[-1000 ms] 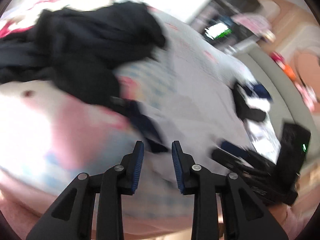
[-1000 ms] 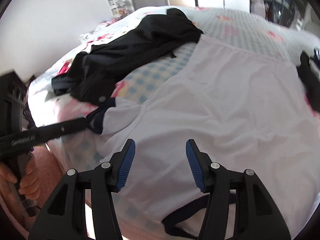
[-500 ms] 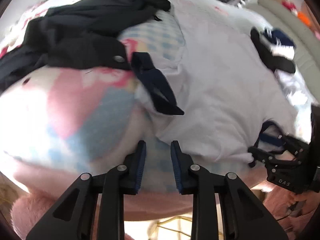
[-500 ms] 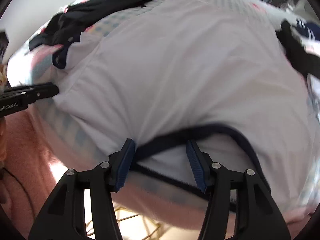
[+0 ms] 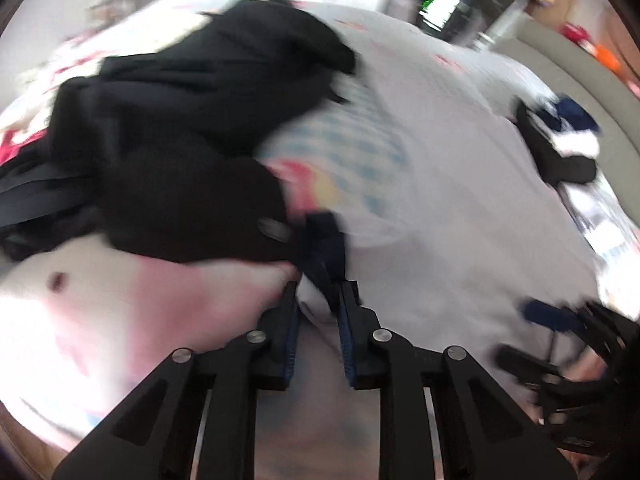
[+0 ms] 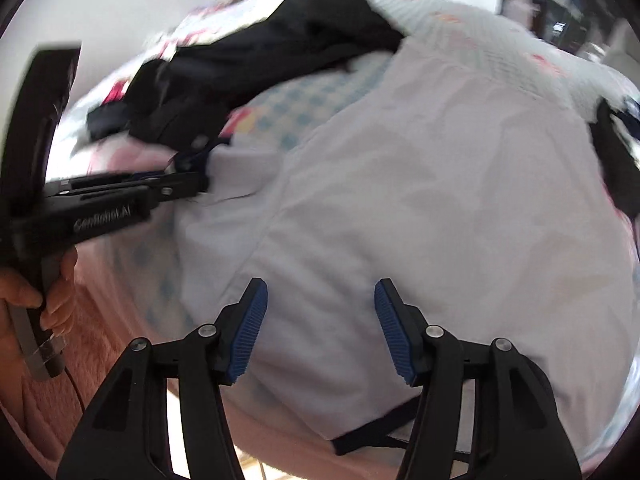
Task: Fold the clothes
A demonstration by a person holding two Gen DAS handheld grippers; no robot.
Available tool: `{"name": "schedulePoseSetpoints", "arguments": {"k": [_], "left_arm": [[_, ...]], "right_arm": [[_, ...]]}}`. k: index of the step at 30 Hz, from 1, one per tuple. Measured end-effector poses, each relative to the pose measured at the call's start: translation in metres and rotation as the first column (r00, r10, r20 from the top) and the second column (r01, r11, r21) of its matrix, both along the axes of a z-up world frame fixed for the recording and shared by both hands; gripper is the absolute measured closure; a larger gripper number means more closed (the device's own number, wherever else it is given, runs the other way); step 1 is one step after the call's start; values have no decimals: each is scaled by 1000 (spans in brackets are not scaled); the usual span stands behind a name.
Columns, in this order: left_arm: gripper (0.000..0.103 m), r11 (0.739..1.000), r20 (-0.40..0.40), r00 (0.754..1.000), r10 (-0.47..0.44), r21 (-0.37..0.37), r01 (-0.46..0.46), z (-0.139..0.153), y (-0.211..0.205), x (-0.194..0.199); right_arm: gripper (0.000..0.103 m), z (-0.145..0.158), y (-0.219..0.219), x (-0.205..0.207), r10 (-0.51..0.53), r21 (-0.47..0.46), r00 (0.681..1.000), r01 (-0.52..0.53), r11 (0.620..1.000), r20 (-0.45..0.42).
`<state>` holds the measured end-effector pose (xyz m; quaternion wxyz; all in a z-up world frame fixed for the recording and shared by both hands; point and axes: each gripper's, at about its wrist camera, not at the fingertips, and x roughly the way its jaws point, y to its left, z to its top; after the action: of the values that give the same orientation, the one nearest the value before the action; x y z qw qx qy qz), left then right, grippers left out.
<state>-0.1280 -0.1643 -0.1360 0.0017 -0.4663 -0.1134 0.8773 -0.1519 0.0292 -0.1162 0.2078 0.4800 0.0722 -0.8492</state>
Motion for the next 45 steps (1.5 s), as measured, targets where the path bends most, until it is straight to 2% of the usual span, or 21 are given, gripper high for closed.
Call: {"name": "schedulePoseSetpoints", "arguments": {"k": [2, 4, 6, 7, 9, 10, 12, 14, 16, 21, 23, 28, 30, 33, 35, 36, 37, 39, 41, 45], "left_arm": [[82, 998, -23, 998, 62, -3, -63, 9, -4, 9], [78, 1000, -66, 997, 27, -11, -28, 23, 7, 25], [73, 997, -87, 994, -70, 21, 73, 31, 22, 36], [72, 990, -93, 987, -131, 45, 136, 32, 32, 39], [72, 959, -108, 960, -257, 96, 268, 30, 55, 43], [72, 944, -102, 948, -301, 108, 312, 27, 63, 44], [72, 936, -47, 941, -335, 98, 338, 14, 74, 39], [72, 944, 50, 943, -329, 52, 326, -6, 80, 33], [71, 949, 97, 944, -314, -3, 316, -21, 81, 33], [70, 967, 66, 966, -250, -40, 253, -23, 72, 31], [70, 970, 60, 969, -238, -27, 240, -23, 69, 31], [69, 965, 7, 969, -246, 98, 245, -11, 49, 46], [68, 966, 1, 972, -234, 111, 233, -11, 42, 51], [68, 968, 33, 972, -233, 104, 229, -21, 49, 48], [68, 974, 21, 979, -204, 102, 201, -20, 45, 52], [68, 984, -13, 987, -161, 79, 162, -13, 41, 57], [68, 989, -53, 990, -131, 62, 134, -6, 36, 62], [68, 992, -96, 990, -102, 58, 108, 2, 26, 62], [68, 994, -83, 992, -97, 44, 101, 2, 19, 51], [68, 993, -50, 992, -116, -14, 116, 3, 20, 20]], "right_arm": [[46, 3, 12, 0, -28, -3, 1000, 28, 1000, -4], [45, 6, 25, 0, -55, -7, 998, 55, 998, -8], [45, 9, 36, 0, -79, -12, 997, 79, 997, -8], [45, 7, 37, 0, -59, -24, 998, 60, 998, 16], [45, 3, 33, 7, -1, -39, 999, 2, 999, 33], [45, 1, 30, 11, 25, -39, 999, -24, 999, 33], [45, -7, 25, 19, 44, -8, 998, -43, 999, 48], [45, -15, 22, 25, 54, 6, 997, -55, 998, 60], [45, -21, 25, 30, 56, -1, 995, -56, 998, 78], [45, -30, 25, 46, 114, 64, 989, -120, 991, 97], [45, -31, 23, 52, 144, 89, 984, -153, 984, 101], [45, -10, 39, 52, 121, -19, 984, -119, 993, 128], [45, 8, 46, 50, 113, -87, 989, -104, 991, 97], [45, 21, 45, 38, 66, -99, 997, -61, 993, 48], [45, 7, 35, 28, 39, 14, 998, -40, 999, 54], [45, -8, 29, 25, 32, 81, 995, -40, 996, 92], [46, -16, 25, 23, 29, 108, 992, -43, 993, 123], [47, -15, 25, 30, 40, 96, 992, -51, 994, 116], [47, -14, 25, 36, 50, 84, 993, -59, 995, 108], [47, 11, 18, 25, 38, 12, 998, -39, 999, 45]]}}
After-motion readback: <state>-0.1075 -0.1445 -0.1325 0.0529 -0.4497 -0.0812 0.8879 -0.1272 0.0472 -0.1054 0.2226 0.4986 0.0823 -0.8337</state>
